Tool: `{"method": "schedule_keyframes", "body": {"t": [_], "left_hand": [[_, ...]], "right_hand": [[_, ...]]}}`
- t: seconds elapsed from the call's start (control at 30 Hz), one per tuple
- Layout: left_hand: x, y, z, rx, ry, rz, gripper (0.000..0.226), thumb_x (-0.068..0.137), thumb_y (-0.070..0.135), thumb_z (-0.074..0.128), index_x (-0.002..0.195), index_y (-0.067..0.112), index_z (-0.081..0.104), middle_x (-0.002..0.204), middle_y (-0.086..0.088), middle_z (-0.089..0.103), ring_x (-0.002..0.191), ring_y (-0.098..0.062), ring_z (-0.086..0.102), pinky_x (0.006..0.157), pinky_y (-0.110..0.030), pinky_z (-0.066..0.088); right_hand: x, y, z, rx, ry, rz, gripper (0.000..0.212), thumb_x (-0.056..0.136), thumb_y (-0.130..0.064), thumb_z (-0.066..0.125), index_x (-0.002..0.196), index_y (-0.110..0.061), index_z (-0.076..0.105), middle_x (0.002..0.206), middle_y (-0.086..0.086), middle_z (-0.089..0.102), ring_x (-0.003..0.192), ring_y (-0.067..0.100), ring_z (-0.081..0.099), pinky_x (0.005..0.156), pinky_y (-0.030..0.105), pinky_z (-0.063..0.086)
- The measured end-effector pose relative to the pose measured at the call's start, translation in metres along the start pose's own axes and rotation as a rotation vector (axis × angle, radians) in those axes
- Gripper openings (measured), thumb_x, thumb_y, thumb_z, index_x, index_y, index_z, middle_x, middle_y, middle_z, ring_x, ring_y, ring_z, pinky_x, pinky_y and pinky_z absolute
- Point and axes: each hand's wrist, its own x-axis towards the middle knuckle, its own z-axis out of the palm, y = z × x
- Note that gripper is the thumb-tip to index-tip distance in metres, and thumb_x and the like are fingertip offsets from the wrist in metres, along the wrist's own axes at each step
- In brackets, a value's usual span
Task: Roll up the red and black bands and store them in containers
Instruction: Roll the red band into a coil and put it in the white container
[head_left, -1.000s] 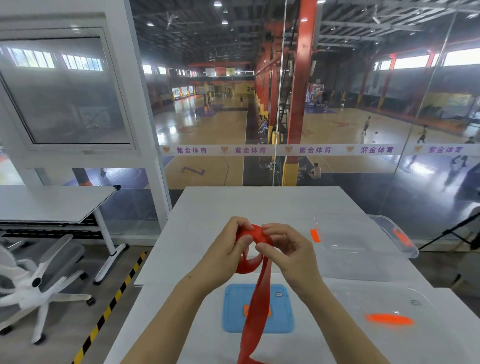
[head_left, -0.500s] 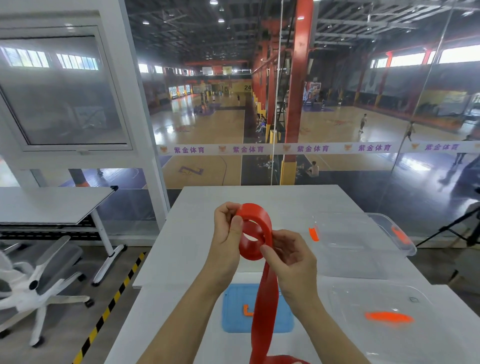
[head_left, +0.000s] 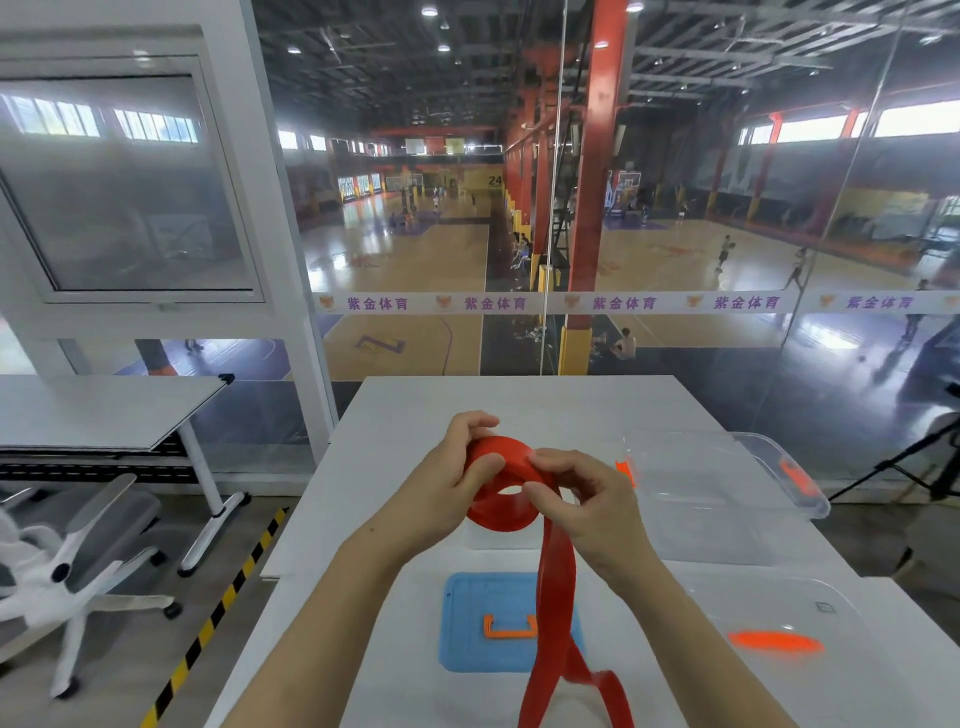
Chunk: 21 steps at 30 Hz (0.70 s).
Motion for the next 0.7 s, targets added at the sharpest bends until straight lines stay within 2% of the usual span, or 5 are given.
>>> {"method": "schedule_keyframes", "body": {"t": [0.23, 0.33, 0.43, 0.57, 0.7], "left_hand": [[-0.003, 0.009, 0.015, -0.134, 0.236, 0.082, 0.028, 0.109, 0.024, 0.042, 0.123, 0.047, 0.049, 0.126, 0.031, 0.05, 0.122, 0.001, 0.053, 0.092, -0.008, 0.047], [-0.003, 0.017, 0.022, -0.26, 0.321, 0.064, 0.027, 0.109, 0.024, 0.04, 0.12, 0.046, 0.052, 0.125, 0.026, 0.053, 0.119, -0.001, 0.055, 0.084, -0.003, 0.049], [-0.004, 0.021, 0.025, -0.385, 0.373, 0.064, 0.027, 0.102, 0.04, 0.037, 0.123, 0.039, 0.053, 0.125, 0.019, 0.057, 0.117, -0.005, 0.057, 0.079, -0.004, 0.049], [-0.002, 0.014, 0.028, -0.386, 0.343, 0.045, 0.032, 0.098, 0.047, 0.035, 0.125, 0.045, 0.053, 0.129, 0.02, 0.057, 0.122, -0.004, 0.056, 0.087, -0.009, 0.052], [-0.002, 0.004, 0.022, -0.283, 0.226, 0.01, 0.031, 0.107, 0.036, 0.034, 0.13, 0.049, 0.05, 0.133, 0.025, 0.054, 0.123, 0.008, 0.053, 0.091, -0.003, 0.047]], "right_hand": [[-0.004, -0.004, 0.006, 0.095, 0.075, 0.007, 0.032, 0.084, -0.009, 0.086, 0.107, -0.028, 0.074, 0.103, -0.012, 0.079, 0.103, 0.018, 0.076, 0.094, 0.027, 0.061], [-0.011, -0.002, 0.01, 0.116, 0.091, 0.024, 0.039, 0.084, -0.008, 0.084, 0.112, -0.033, 0.071, 0.105, -0.019, 0.077, 0.107, 0.012, 0.074, 0.092, 0.018, 0.058], [-0.015, 0.002, 0.01, 0.181, 0.133, 0.052, 0.042, 0.084, -0.004, 0.082, 0.114, -0.031, 0.07, 0.104, -0.019, 0.077, 0.106, 0.012, 0.074, 0.087, 0.016, 0.058], [-0.015, 0.004, 0.01, 0.193, 0.188, 0.033, 0.039, 0.085, 0.0, 0.082, 0.115, -0.022, 0.072, 0.104, -0.009, 0.078, 0.105, 0.021, 0.075, 0.089, 0.023, 0.061], [-0.009, -0.001, 0.004, 0.152, 0.199, 0.006, 0.038, 0.086, -0.001, 0.081, 0.111, -0.028, 0.073, 0.103, -0.012, 0.078, 0.102, 0.017, 0.075, 0.087, 0.02, 0.06]]}}
